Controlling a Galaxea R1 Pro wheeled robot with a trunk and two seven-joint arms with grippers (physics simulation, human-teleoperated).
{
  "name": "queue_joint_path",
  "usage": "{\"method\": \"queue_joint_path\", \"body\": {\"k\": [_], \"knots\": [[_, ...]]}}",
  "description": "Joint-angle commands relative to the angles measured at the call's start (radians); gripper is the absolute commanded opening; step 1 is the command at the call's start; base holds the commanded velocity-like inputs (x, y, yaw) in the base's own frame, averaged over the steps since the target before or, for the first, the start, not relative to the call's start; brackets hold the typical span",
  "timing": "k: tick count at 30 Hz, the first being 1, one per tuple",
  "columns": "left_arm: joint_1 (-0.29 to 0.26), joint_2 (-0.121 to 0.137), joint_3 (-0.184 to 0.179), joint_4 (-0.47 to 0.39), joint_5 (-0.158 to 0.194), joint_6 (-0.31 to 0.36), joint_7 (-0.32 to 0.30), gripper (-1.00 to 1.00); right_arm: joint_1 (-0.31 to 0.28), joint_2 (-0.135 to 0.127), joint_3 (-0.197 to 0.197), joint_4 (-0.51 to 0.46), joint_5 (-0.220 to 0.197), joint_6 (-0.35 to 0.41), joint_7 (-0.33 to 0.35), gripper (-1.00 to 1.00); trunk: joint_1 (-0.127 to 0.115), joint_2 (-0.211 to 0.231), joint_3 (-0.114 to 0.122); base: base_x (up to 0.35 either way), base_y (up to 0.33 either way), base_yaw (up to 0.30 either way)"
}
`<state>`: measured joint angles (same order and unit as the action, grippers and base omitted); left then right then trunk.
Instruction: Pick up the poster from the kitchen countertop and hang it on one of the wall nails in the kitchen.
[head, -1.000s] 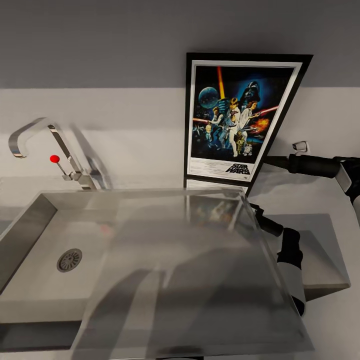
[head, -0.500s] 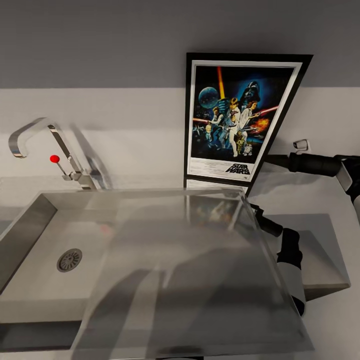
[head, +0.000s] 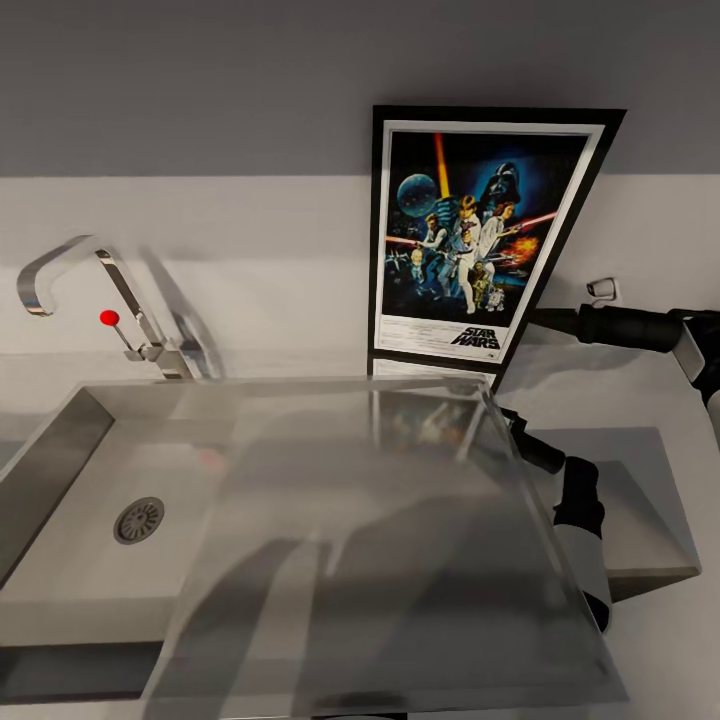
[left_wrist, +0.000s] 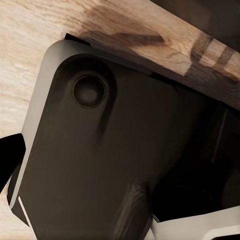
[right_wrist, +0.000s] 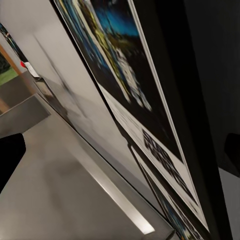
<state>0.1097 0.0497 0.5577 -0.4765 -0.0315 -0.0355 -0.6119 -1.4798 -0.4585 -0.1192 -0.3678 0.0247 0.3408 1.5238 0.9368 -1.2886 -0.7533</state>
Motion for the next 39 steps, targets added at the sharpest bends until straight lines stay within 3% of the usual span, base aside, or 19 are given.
{"method": "queue_joint_path", "body": {"k": [1,39], "knots": [[0.000,0.000,0.004,-0.001,-0.003,-0.003,-0.005,1.00,-0.001,0.001,-0.004,0.000,0.003,0.011,0.004,1.00,0.000,0.000,-0.001,0.000,0.000,0.000],[0.000,0.001,0.004,-0.001,-0.004,-0.003,-0.005,1.00,-0.001,0.001,-0.004,-0.001,0.002,0.011,0.004,1.00,0.000,0.000,-0.001,0.000,0.000,0.023]]}}
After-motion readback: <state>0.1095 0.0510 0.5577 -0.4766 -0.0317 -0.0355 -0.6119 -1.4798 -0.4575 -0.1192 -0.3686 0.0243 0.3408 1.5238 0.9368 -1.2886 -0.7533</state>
